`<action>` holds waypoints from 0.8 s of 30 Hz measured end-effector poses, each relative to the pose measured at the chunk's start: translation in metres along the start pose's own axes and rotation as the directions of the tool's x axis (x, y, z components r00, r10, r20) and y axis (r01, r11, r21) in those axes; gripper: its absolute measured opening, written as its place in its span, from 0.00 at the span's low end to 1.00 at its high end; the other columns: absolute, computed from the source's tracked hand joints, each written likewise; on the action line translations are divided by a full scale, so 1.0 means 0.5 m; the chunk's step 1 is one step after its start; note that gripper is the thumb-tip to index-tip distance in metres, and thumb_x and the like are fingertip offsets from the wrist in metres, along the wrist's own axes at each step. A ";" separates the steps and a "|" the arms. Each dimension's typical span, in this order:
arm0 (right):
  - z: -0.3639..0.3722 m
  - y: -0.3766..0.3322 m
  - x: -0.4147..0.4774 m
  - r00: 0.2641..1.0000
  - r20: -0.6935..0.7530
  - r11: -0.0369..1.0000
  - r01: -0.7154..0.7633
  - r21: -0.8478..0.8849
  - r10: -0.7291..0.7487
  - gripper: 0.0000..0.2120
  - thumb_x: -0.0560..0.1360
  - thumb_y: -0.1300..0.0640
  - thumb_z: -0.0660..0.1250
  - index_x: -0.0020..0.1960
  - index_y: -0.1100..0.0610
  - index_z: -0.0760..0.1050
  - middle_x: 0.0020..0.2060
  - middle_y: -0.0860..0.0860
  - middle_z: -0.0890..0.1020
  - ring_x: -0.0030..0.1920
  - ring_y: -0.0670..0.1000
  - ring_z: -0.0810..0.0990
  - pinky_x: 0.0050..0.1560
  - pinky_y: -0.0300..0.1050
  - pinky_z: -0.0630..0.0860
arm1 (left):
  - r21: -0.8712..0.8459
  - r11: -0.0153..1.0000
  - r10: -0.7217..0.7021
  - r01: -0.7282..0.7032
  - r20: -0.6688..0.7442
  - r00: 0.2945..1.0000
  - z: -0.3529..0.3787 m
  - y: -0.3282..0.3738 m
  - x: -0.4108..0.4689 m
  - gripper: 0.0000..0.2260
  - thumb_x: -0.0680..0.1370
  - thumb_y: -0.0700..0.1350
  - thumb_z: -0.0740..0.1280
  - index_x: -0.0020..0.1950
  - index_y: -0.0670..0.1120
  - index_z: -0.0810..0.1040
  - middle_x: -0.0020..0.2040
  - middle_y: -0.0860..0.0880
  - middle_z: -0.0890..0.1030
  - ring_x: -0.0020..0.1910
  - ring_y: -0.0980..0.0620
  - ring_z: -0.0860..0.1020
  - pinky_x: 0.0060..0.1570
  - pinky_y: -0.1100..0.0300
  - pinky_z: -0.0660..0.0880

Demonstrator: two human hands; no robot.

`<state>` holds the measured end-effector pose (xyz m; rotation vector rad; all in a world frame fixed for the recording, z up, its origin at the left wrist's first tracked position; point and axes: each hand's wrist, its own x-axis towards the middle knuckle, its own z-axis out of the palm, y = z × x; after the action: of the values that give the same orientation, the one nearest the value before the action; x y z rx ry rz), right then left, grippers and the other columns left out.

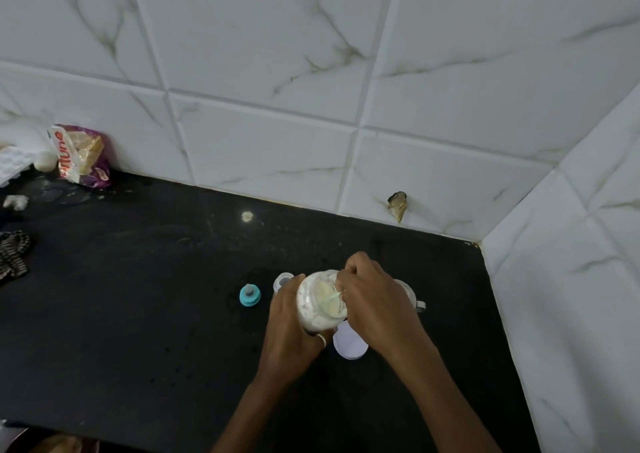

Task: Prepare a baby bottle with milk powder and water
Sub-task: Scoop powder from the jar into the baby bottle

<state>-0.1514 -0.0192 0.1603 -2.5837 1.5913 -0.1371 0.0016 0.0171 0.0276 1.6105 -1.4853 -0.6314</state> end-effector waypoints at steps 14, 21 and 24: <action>0.031 0.043 -0.008 0.961 -0.171 0.976 0.214 -0.039 -0.217 0.16 0.61 0.69 0.79 0.45 0.54 0.84 0.39 0.48 0.84 0.38 0.50 0.81 0.29 0.45 0.80 | -0.049 0.999 -0.012 0.014 0.046 0.999 -0.005 -0.008 0.005 0.49 0.64 0.38 0.81 0.79 0.50 0.61 0.73 0.61 0.63 0.75 0.57 0.63 0.64 0.77 0.61; 0.040 0.038 -0.013 0.983 -0.124 0.991 0.135 -0.014 -0.136 0.16 0.58 0.67 0.81 0.40 0.50 0.86 0.32 0.45 0.83 0.33 0.48 0.80 0.22 0.40 0.68 | -0.038 0.999 0.032 -0.030 0.032 0.999 -0.012 0.002 0.000 0.47 0.63 0.36 0.80 0.79 0.48 0.63 0.75 0.61 0.63 0.76 0.55 0.63 0.67 0.68 0.61; 0.047 0.040 -0.018 0.988 -0.089 0.986 0.134 0.095 -0.126 0.15 0.64 0.68 0.78 0.45 0.51 0.87 0.37 0.46 0.86 0.38 0.50 0.82 0.25 0.42 0.72 | -0.022 0.998 0.053 -0.052 0.027 0.998 -0.011 -0.002 -0.001 0.46 0.63 0.35 0.80 0.78 0.47 0.65 0.76 0.57 0.64 0.76 0.54 0.63 0.68 0.66 0.61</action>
<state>-0.1701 -0.0189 0.1342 -2.6341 1.4006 -0.3306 0.0066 0.0191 0.0296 1.5471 -1.5309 -0.6407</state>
